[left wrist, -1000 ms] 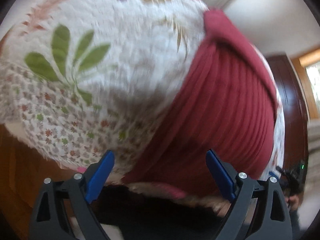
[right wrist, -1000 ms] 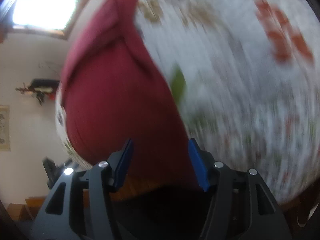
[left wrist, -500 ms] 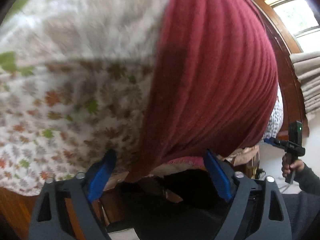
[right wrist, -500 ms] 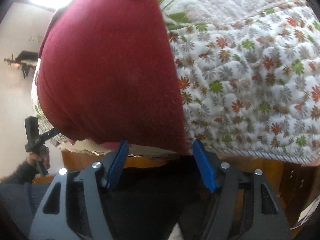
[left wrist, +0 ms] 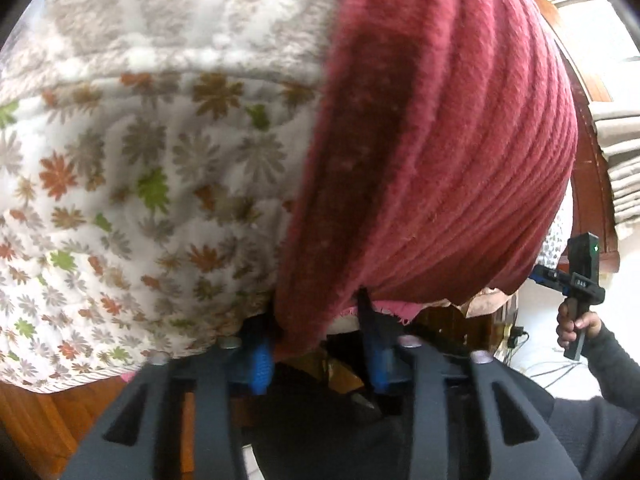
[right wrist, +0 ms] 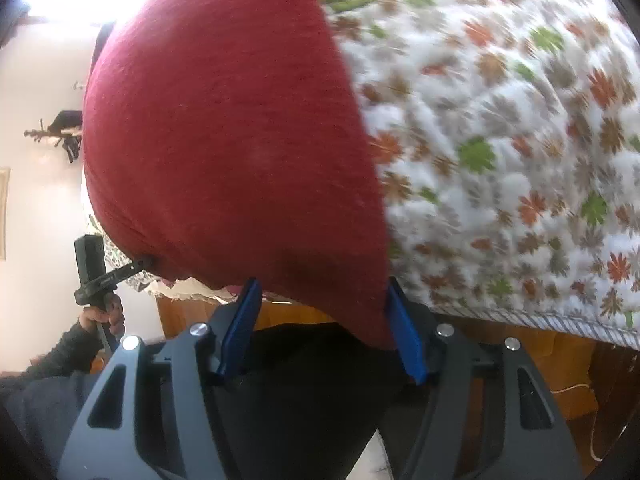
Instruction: Fold small clothes
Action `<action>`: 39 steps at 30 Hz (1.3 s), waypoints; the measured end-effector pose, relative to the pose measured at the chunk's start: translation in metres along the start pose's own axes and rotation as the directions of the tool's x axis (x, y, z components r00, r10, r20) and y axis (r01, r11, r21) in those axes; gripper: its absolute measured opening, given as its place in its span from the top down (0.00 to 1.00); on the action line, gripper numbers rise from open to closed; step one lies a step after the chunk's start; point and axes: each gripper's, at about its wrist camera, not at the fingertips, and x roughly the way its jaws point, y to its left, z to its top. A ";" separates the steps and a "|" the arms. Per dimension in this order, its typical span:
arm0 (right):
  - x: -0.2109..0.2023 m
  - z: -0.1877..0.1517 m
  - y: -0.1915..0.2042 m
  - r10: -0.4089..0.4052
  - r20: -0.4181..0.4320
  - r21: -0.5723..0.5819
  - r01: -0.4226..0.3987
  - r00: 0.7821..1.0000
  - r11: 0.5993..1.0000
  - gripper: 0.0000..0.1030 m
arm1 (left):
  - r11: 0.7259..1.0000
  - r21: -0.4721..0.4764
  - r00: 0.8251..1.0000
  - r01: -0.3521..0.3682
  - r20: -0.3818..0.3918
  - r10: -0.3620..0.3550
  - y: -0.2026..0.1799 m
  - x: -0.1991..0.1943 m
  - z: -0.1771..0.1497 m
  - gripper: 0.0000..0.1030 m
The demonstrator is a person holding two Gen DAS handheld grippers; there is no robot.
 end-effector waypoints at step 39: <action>0.002 -0.020 -0.008 0.136 -0.043 0.043 -0.134 0.990 0.990 0.88 | 0.983 -0.128 0.991 0.132 -0.019 -0.135 0.028 -0.032 -0.001 0.95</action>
